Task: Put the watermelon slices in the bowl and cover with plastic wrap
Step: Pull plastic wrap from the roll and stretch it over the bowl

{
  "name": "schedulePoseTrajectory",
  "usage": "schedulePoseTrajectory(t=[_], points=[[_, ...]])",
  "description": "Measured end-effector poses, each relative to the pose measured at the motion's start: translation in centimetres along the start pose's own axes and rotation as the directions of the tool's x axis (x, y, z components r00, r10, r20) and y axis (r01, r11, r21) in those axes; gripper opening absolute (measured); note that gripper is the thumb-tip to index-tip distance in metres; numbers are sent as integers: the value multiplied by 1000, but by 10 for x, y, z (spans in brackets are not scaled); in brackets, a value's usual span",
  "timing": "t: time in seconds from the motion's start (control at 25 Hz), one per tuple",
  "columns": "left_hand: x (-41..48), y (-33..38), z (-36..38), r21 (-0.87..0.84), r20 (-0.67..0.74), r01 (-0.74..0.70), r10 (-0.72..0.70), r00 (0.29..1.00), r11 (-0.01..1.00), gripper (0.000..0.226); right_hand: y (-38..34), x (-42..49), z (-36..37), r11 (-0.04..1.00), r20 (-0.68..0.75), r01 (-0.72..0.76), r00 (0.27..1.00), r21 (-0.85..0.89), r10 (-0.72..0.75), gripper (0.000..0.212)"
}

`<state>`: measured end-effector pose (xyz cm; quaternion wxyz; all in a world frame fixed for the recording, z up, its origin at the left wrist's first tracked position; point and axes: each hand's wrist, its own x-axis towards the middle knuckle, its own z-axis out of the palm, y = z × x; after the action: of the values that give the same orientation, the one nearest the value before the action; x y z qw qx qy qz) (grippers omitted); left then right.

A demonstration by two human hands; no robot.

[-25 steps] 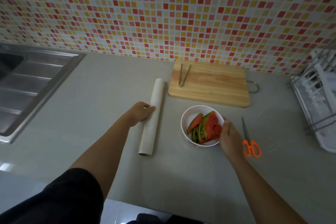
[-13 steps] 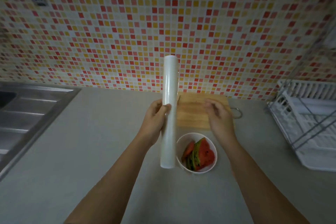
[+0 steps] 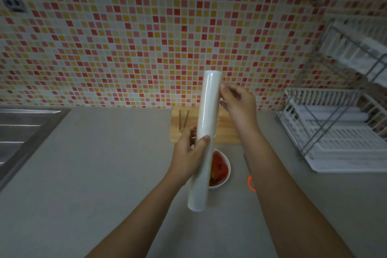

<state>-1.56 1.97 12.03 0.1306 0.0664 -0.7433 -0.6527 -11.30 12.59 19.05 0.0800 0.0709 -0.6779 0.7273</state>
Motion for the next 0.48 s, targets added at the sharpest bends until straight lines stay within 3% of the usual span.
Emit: schedulePoseTrajectory(t=[0.24,0.36,0.48], points=[[-16,28,12,17,22,-10,10,1000,1000,28,-31,-12,-9,987,19,-27,1000,158,24,7],[-19,44,21,-36,10,-16,16,1000,999,15,-49,-15,-12,983,47,5,999,183,-14,4],[-23,50,25,-86,-2,-49,49,999,995,18,-62,-18,-21,984,50,60,996,166,-69,4]])
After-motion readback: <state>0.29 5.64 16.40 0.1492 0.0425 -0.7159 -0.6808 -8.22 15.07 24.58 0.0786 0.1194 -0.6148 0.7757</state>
